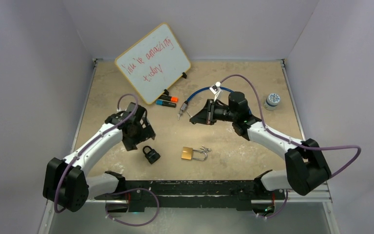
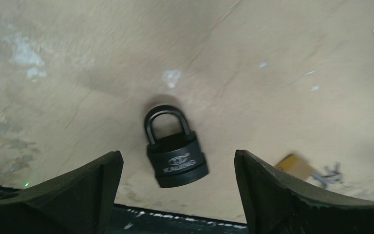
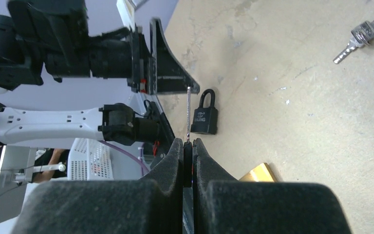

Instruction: Unlock with the key

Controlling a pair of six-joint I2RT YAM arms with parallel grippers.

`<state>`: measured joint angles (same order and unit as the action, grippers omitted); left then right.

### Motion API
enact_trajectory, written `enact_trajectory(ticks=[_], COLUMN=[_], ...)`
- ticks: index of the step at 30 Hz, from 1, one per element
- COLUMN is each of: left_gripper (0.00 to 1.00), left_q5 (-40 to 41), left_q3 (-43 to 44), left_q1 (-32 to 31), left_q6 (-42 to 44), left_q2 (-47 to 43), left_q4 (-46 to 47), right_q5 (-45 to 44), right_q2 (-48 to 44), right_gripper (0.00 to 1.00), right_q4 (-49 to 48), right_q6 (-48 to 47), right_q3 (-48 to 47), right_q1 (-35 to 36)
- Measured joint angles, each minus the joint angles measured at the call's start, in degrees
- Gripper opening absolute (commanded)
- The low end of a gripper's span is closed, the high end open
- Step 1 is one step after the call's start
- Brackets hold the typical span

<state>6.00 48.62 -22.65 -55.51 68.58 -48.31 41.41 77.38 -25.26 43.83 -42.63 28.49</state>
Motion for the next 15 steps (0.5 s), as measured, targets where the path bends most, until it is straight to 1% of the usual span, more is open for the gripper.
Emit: enact_trajectory(ticks=[3, 7, 10, 15], left_gripper=[0.91, 0.92, 0.93, 0.93], left_q5=[-0.7, -3.0, -4.5, -6.3], left_q3=[-4.8, -9.4, -10.7, -11.1], left_q1=[-0.1, -0.4, -0.9, -2.0], left_q6=[0.0, 0.0, -0.3, -0.4], left_q2=[-0.5, -0.9, 0.4, 5.0], left_q4=[-1.3, -0.3, 1.4, 5.2], right_q5=[-0.1, -0.1, -0.1, -0.1], right_q2=[1.1, 1.9, 1.9, 1.9], right_gripper=[0.00, 0.00, 0.00, 0.00], right_q4=[0.6, 1.5, 1.9, 2.5], right_q6=[-0.3, -0.7, -1.1, -1.7], right_q3=[0.0, 0.0, 0.0, 0.0], right_q1=[0.0, 0.0, 0.0, 0.0])
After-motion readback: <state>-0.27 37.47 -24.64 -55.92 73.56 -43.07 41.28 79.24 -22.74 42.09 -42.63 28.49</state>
